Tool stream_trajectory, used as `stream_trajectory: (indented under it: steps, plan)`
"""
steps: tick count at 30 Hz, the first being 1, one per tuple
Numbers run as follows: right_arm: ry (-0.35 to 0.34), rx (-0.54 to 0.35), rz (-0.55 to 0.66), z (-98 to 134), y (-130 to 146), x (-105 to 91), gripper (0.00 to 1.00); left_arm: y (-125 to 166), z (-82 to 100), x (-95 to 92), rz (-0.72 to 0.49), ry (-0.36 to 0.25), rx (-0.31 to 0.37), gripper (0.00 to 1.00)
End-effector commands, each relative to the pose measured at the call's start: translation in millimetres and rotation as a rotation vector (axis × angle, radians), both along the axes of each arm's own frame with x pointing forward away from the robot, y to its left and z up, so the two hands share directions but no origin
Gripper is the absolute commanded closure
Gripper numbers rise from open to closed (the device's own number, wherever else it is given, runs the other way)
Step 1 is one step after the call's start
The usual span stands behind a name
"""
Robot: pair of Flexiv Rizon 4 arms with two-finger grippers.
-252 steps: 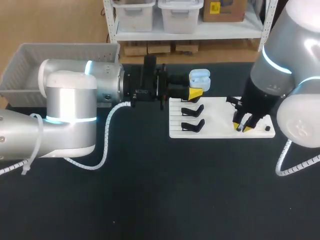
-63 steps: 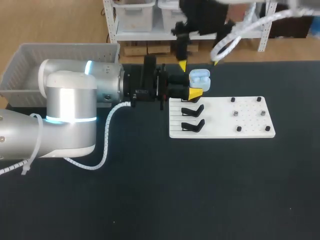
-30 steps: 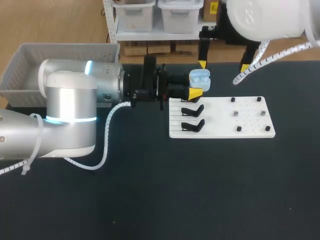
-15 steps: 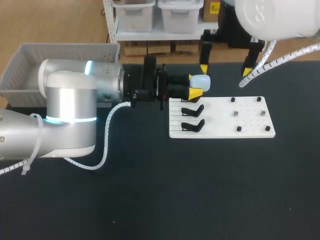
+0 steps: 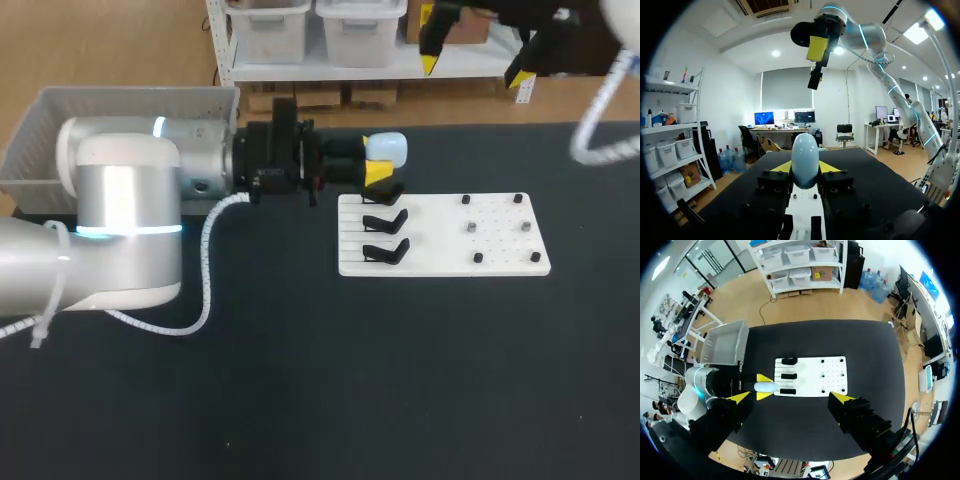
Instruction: Pick up each earbud case from the left stands, insert the matching earbuds, close the lid, and place the case in the box.
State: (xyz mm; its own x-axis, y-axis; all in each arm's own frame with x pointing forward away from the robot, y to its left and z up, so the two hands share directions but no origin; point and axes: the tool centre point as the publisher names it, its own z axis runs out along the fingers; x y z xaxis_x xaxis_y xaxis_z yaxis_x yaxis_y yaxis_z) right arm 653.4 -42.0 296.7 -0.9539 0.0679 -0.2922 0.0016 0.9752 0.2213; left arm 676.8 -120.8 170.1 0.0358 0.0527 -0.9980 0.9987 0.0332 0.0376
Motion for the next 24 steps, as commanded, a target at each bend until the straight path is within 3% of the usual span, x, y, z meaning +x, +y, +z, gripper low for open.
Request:
stream_trajectory:
  steps: [1,5,11,14,15,24]
  plan:
    - [-0.221,0.041,-0.039,-4.5,-9.2,-29.3,0.00,29.8,27.0,-20.0,0.106,-0.005,0.010,1.00]
    - [-0.221,0.041,-0.039,-4.5,-9.2,-29.3,0.00,62.5,38.5,-9.3,0.192,-0.023,0.056,1.00]
    - [-0.221,0.041,-0.039,-4.5,-9.2,-29.3,0.00,131.9,38.6,32.3,0.376,-0.035,0.191,1.00]
    - [-0.221,0.041,-0.039,-4.5,-9.2,-29.3,0.00,164.8,32.5,54.5,0.466,-0.023,0.242,1.00]
    - [-0.221,0.041,-0.039,-4.5,-9.2,-29.3,0.00,175.2,28.7,61.6,0.494,-0.031,0.297,1.00]
    - [-0.221,0.041,-0.039,-4.5,-9.2,-29.3,0.00,265.7,-11.0,117.1,0.695,0.055,0.331,1.00]
